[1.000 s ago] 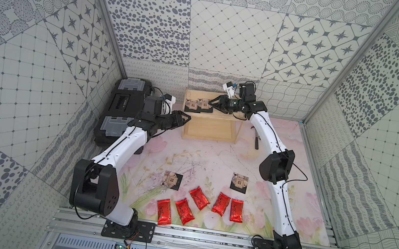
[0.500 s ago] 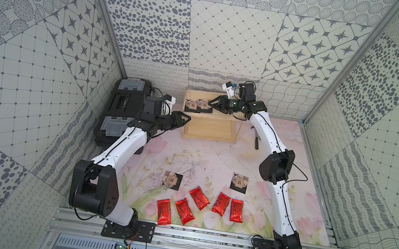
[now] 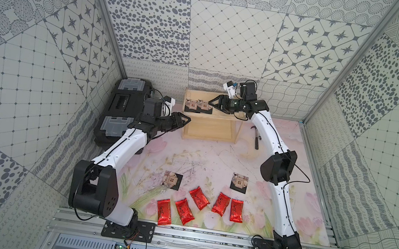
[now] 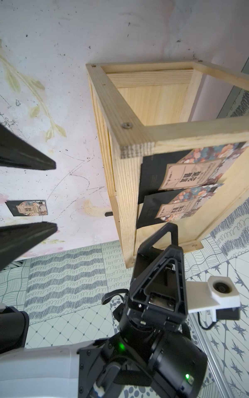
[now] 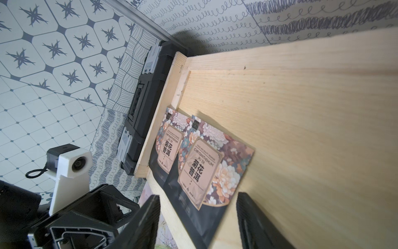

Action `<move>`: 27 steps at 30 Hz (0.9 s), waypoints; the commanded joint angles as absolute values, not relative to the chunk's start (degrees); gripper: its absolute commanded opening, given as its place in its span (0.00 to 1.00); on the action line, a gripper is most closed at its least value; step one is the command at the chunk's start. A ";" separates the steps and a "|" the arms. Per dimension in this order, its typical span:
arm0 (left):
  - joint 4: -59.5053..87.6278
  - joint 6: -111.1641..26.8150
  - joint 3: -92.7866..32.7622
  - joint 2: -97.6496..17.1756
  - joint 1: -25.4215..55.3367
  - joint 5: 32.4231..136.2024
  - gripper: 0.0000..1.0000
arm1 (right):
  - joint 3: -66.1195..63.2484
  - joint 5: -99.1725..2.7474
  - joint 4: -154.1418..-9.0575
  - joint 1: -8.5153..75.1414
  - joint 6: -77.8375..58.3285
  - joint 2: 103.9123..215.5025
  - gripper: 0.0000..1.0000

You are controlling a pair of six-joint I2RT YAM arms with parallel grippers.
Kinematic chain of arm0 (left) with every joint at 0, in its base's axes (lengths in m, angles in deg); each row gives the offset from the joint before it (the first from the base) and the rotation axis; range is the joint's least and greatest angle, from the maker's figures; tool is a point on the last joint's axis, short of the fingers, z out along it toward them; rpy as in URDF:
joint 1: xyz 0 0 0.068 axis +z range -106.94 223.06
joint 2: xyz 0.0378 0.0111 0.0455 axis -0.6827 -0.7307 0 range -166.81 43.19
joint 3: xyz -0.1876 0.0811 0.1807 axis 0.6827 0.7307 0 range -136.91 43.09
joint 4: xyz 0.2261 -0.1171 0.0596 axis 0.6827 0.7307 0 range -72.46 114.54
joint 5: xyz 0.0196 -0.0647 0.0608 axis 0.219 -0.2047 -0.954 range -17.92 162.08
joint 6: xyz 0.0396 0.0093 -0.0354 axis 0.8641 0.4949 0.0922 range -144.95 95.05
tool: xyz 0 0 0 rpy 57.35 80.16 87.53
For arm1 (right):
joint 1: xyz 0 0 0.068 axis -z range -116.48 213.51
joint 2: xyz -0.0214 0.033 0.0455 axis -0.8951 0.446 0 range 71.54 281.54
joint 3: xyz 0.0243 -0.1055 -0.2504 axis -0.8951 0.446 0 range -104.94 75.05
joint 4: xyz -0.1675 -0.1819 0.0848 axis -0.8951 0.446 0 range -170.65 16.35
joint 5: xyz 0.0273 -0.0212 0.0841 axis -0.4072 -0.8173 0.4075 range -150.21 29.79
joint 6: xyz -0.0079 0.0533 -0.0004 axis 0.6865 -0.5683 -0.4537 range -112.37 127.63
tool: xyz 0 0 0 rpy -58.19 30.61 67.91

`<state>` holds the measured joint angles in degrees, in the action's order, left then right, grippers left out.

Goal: Place the tea bags on the shelf by color
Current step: Place the tea bag on the shelf, then pick up the tea bag from the center of the board.

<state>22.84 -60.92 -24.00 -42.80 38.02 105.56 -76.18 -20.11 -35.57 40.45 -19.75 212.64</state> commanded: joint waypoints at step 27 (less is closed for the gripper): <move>22.19 -63.63 -17.35 -44.08 11.61 90.57 0.43 | 12.10 -65.60 -43.43 29.77 -17.88 149.74 0.53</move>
